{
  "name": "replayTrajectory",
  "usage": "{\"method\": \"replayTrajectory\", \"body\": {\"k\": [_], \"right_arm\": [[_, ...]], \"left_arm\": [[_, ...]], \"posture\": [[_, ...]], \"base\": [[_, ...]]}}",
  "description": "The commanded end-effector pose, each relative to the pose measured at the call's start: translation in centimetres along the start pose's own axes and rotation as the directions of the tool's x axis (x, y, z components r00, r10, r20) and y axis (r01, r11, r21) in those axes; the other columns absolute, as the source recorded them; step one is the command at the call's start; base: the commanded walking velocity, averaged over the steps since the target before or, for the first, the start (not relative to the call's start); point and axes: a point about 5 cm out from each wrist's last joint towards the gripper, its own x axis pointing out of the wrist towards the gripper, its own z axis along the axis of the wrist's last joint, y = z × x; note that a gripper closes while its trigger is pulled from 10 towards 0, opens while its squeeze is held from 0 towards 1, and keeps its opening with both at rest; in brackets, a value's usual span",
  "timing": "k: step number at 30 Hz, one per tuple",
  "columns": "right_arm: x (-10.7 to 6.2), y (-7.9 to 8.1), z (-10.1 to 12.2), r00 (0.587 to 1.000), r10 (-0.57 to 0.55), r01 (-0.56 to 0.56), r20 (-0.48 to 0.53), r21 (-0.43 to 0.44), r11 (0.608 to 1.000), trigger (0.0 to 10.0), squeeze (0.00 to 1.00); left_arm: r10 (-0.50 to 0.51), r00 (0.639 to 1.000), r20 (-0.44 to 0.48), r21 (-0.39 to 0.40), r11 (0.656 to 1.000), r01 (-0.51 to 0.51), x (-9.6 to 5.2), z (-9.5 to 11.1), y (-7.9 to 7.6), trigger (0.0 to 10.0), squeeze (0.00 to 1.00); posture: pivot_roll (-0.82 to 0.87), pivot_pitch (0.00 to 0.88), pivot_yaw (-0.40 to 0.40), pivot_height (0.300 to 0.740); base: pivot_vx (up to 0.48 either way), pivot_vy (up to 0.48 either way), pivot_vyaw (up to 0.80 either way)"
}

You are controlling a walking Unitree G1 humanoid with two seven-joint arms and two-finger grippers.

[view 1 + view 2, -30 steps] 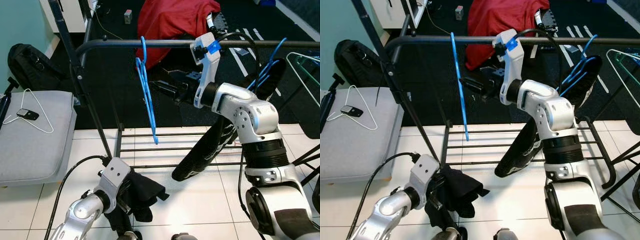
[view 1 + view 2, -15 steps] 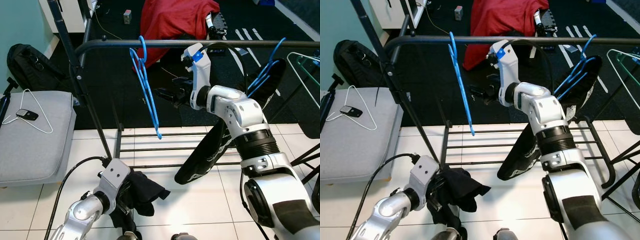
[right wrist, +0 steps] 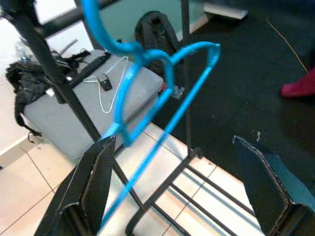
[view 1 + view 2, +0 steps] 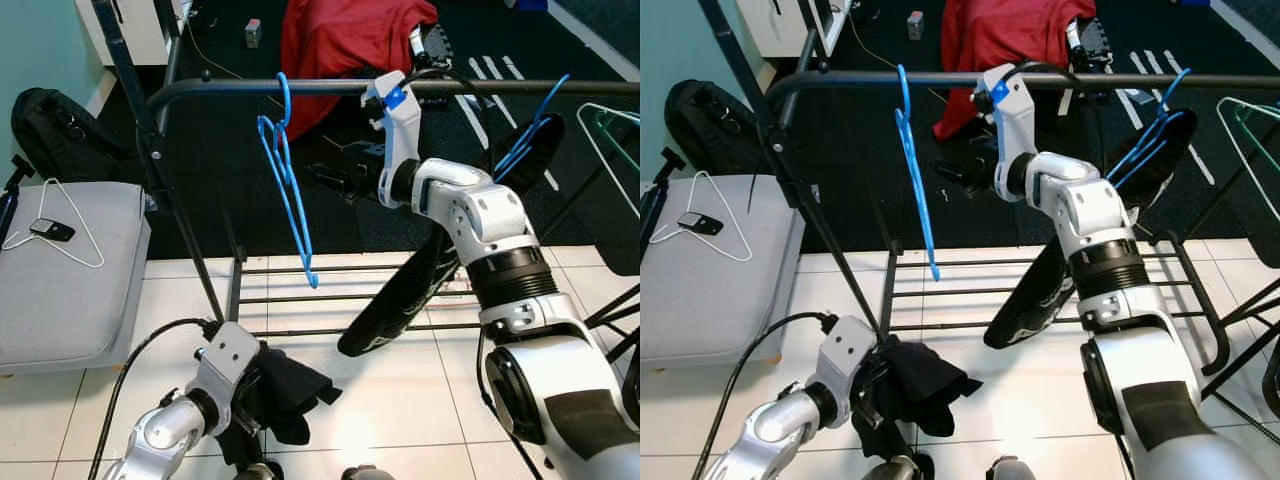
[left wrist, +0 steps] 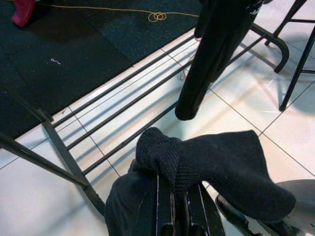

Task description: Hang hanger

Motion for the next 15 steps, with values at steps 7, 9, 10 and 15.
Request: {"method": "replayTrajectory", "body": {"k": [7,9,10,15], "right_arm": [[-0.6,1.0,0.6,0.996,0.078,-0.080,0.049,0.033,0.996,10.0,0.00],[-0.6,1.0,0.6,0.996,0.078,-0.080,0.049,0.033,0.996,10.0,0.00],[-0.7,1.2,0.5,0.995,0.088,-0.089,0.051,0.035,0.995,10.0,0.00],[-0.2,1.1,-0.5,0.998,0.055,-0.056,0.035,0.024,0.998,10.0,0.00]], "left_arm": [[-0.024,1.000,-0.016,0.032,0.999,0.024,-0.4,-0.2,-0.4,10.0,0.00],[-0.024,1.000,-0.016,0.032,0.999,0.024,-0.4,-0.2,-0.4,10.0,0.00],[-0.025,1.000,-0.017,0.034,0.999,0.026,-0.4,-0.2,-0.4,10.0,0.00],[-0.030,0.999,-0.017,0.041,0.999,0.031,-0.4,-0.2,-0.5,10.0,0.00]], "posture": [[-0.10,0.223,-0.034,0.740],[-0.10,0.223,-0.034,0.740],[-0.10,0.223,-0.034,0.740],[-0.10,0.223,-0.034,0.740]], "base": [[0.000,0.000,0.00],[0.000,0.000,0.00],[0.000,0.000,0.00],[0.000,0.000,0.00]]}}
